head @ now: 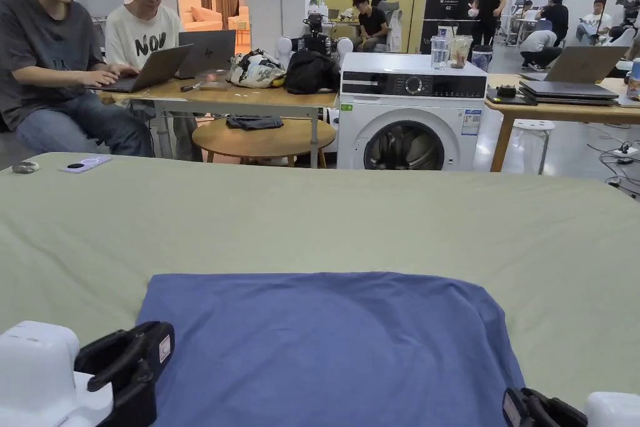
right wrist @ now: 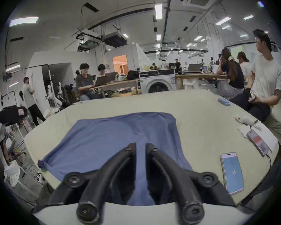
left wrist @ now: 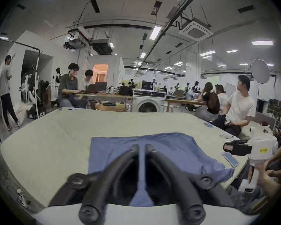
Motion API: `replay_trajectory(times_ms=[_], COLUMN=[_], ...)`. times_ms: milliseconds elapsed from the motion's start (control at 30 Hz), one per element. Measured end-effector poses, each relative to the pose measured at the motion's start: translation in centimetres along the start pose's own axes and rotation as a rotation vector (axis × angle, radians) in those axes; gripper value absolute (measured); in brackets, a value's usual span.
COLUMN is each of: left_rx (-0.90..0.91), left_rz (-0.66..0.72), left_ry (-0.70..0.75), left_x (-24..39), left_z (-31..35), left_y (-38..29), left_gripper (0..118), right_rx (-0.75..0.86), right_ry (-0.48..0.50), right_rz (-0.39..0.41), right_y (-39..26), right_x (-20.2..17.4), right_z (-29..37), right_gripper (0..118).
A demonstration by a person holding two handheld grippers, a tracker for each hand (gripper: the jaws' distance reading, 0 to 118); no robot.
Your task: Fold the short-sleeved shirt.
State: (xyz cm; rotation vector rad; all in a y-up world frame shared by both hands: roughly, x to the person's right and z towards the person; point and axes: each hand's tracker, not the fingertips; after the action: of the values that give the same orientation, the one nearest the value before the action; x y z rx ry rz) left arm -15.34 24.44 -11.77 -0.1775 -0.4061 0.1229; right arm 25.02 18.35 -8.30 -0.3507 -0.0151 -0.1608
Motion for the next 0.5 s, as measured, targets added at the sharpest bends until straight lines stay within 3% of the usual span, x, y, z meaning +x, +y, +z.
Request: replay_trajectory(times_ms=[33,200,233,333,500], left_rx=[0.007,0.002,-0.085,-0.082,-0.225], left_rz=[0.001,0.037,0.006,0.003,0.025], left_ry=[0.003,0.012,0.021,0.061,0.152], left_x=[0.3,-0.3,-0.7,-1.8,-5.5], left_z=[0.0,-0.3,-0.2,0.4,1.4], left_y=[-0.2,-0.3,-0.6,-1.1,-3.6], left_gripper=[0,0,0,0,0], right_rx=[0.000,0.002,0.009,0.016,0.000], right_ry=[-0.001,-0.010,-0.011,-0.013,-0.004], right_rz=[0.010,0.045,0.051,0.056,0.049], right_y=[0.0,-0.2,-0.2,-0.1,-0.8], right_x=[-0.3,-0.7,-0.6,-0.4,0.4], right_z=[-0.1,0.0,0.2,0.4,0.5], right_gripper=[0,0,0,0,0])
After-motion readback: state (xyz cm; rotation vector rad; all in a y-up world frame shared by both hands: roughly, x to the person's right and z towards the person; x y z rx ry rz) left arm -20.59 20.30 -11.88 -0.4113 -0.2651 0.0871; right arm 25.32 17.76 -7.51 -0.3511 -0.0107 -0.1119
